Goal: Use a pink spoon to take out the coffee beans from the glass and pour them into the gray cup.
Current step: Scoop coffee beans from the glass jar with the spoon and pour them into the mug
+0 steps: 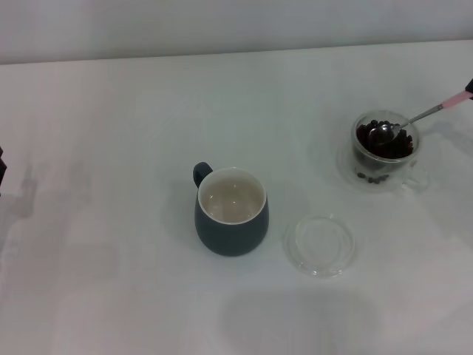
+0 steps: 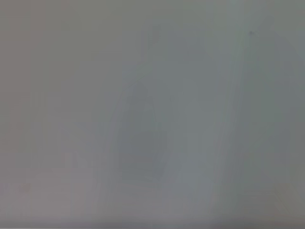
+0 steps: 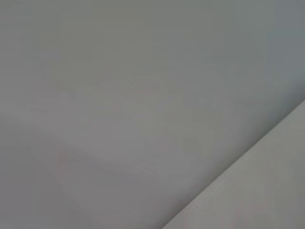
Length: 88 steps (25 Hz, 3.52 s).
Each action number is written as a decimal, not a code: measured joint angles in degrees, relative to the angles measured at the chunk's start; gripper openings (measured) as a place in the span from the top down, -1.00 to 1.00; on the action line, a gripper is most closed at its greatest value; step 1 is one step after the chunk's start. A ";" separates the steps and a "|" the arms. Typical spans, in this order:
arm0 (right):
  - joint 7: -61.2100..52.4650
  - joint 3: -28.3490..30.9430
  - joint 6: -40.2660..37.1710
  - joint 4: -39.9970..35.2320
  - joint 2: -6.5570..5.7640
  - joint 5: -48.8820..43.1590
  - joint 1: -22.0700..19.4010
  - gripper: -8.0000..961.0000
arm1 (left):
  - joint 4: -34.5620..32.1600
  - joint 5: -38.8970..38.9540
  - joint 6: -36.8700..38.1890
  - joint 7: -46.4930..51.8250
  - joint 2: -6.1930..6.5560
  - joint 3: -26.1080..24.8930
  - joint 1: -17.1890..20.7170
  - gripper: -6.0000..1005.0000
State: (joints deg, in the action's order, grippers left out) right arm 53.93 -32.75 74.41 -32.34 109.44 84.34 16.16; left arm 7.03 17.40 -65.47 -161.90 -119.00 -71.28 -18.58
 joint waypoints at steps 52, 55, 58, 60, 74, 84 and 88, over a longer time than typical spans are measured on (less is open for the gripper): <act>-2.34 -6.21 8.91 7.38 5.76 1.31 7.95 0.69 | 0.00 0.00 1.31 0.00 -0.09 0.00 -0.39 -0.08; -1.40 -6.57 8.88 8.54 5.89 1.33 9.10 0.69 | 0.00 0.00 1.31 0.00 -0.09 0.00 -0.40 -0.08; -0.55 -6.75 8.85 9.14 6.02 1.11 10.08 0.69 | 0.00 -0.06 1.31 0.00 -0.09 0.00 -0.38 -0.08; 0.45 -6.90 8.76 9.84 6.03 0.92 10.69 0.69 | 0.00 -0.08 1.31 0.00 -0.09 0.00 -0.26 -0.08; 11.89 -10.32 7.73 10.12 5.88 0.81 12.00 0.68 | 0.00 -0.19 1.24 0.00 -0.09 0.16 -0.28 -0.08; 22.34 -13.93 8.77 8.18 5.74 0.73 12.81 0.66 | 0.00 -0.32 1.29 0.00 -0.09 0.27 -0.41 -0.08; 25.88 -16.78 8.93 6.57 5.89 0.90 12.90 0.66 | 0.03 -0.35 1.31 0.00 -0.02 0.47 -0.41 -0.08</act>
State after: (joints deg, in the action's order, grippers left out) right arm 79.81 -49.53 83.34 -25.77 115.33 85.24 29.05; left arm 7.06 17.05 -64.17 -161.90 -119.02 -70.80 -18.99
